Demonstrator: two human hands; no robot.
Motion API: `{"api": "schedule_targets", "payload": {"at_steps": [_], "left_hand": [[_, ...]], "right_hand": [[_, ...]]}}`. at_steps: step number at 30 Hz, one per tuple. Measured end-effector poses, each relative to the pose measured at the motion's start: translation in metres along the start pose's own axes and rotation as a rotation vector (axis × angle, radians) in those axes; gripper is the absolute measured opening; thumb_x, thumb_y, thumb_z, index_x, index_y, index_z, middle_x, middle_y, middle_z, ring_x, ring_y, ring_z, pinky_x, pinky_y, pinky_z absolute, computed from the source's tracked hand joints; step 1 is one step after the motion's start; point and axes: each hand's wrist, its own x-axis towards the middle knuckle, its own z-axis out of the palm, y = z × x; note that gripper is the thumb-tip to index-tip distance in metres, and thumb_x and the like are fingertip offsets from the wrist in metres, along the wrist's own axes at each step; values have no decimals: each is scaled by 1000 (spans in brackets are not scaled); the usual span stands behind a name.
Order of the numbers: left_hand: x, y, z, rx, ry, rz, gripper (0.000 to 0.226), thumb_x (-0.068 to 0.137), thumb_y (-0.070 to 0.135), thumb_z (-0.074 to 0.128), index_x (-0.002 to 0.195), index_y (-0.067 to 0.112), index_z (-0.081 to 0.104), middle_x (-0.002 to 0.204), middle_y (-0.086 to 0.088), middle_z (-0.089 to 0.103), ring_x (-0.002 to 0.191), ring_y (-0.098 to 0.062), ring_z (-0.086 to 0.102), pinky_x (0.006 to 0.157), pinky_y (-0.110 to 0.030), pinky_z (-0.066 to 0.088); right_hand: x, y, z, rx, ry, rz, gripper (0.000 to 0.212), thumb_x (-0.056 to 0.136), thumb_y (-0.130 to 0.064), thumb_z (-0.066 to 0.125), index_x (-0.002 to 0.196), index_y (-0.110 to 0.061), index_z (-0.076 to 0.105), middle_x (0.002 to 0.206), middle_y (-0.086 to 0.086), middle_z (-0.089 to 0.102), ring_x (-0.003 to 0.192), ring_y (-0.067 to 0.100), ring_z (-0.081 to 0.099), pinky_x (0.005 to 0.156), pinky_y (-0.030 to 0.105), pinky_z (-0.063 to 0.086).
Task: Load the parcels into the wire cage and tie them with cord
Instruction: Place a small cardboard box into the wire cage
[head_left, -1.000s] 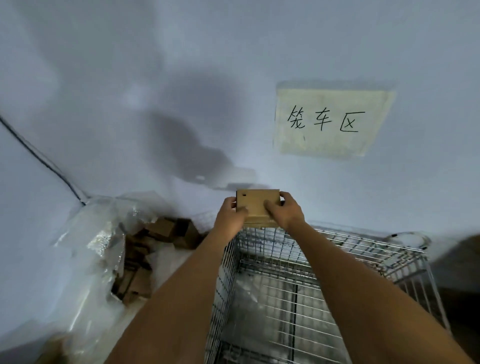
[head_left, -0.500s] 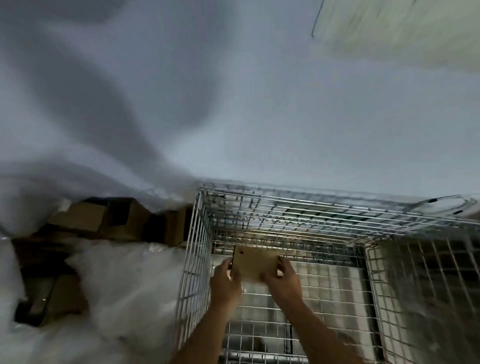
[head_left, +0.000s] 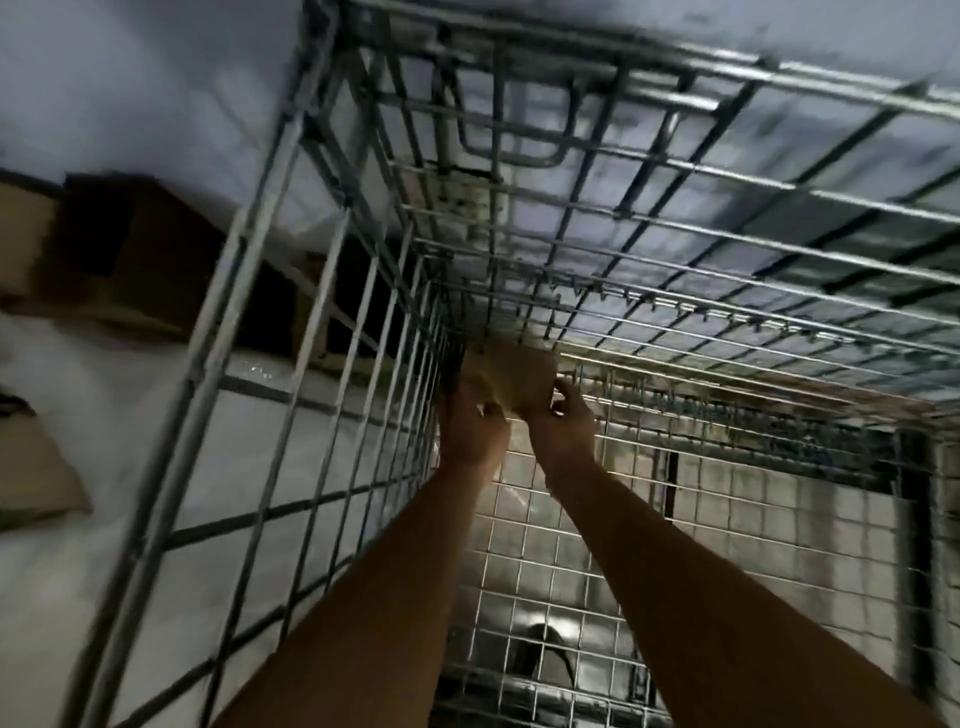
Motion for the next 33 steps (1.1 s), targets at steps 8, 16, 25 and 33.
{"api": "schedule_targets", "payload": {"at_steps": [8, 16, 25, 33], "left_hand": [[-29, -3, 5, 49, 172, 92, 73, 86, 6, 63, 155, 17, 41, 162, -3, 32, 118, -24, 64, 95, -29, 52], [-24, 10, -4, 227, 115, -56, 65, 95, 10, 55, 157, 20, 38, 159, -7, 42, 138, -33, 50, 107, -39, 43], [-33, 30, -5, 161, 113, -146, 62, 90, 7, 53, 150, 21, 46, 156, -5, 44, 117, -34, 62, 85, -30, 43], [-29, 34, -10, 287, 20, -174, 69, 90, 20, 48, 156, 32, 34, 165, -10, 28, 141, -41, 42, 109, -51, 46]], "right_hand": [[19, 12, 21, 376, 61, 238, 41, 67, -11, 70, 105, -26, 76, 100, 1, 77, 91, 21, 72, 88, 39, 60], [13, 6, 13, 248, 9, 203, 18, 72, -32, 74, 89, -38, 76, 97, -14, 77, 101, 19, 71, 97, 50, 57], [-2, -11, -3, 275, -47, 238, 75, 78, -42, 74, 147, -18, 54, 130, 1, 66, 118, 26, 63, 110, 50, 49], [-11, -11, -4, 117, -309, 306, 69, 101, -34, 60, 160, -35, 23, 138, 8, 61, 114, 33, 62, 85, 47, 56]]}}
